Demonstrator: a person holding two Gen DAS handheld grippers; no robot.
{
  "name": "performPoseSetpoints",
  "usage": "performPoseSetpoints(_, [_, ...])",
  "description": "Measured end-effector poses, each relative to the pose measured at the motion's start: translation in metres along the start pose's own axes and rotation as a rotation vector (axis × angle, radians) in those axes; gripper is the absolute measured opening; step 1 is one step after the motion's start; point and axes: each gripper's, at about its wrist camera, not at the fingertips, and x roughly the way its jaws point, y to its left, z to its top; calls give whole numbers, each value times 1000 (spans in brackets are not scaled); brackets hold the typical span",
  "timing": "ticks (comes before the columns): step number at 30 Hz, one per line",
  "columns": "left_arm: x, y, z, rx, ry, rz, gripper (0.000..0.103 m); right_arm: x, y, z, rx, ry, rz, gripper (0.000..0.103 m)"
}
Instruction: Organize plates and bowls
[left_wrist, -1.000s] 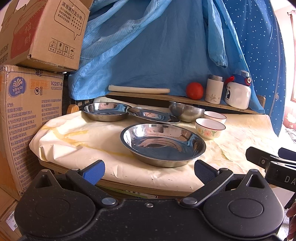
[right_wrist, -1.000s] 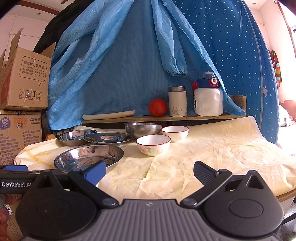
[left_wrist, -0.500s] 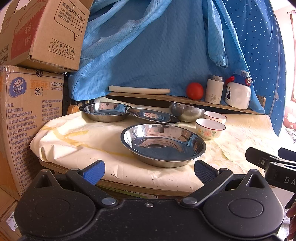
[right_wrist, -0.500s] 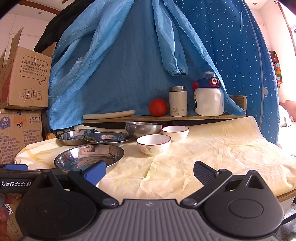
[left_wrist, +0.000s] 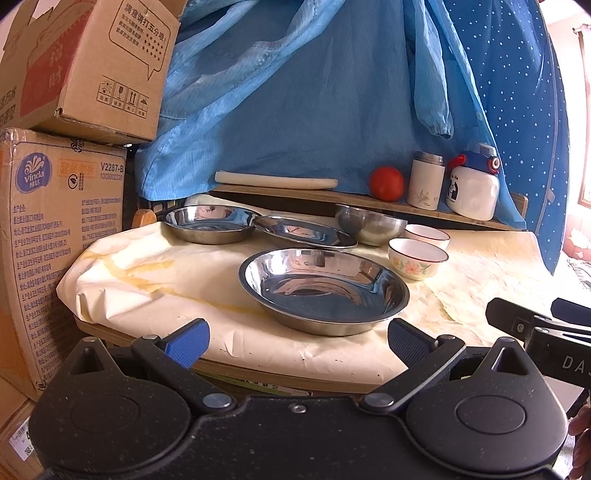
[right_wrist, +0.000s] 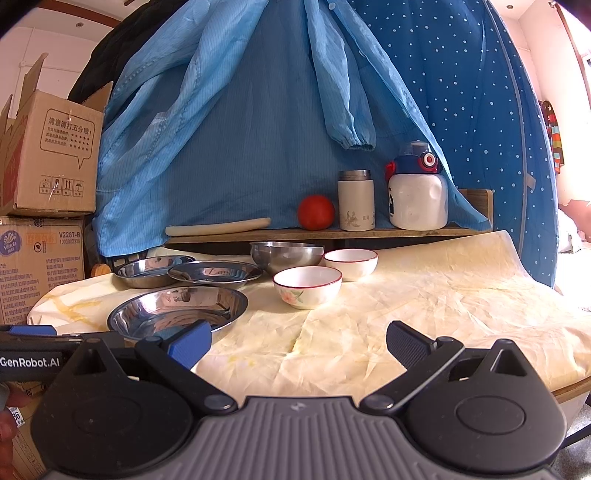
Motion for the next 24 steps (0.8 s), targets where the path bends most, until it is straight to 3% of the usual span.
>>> performPoseSetpoints(24, [4, -1, 1, 17, 14, 25, 102, 3, -2, -1, 0, 7, 0, 103])
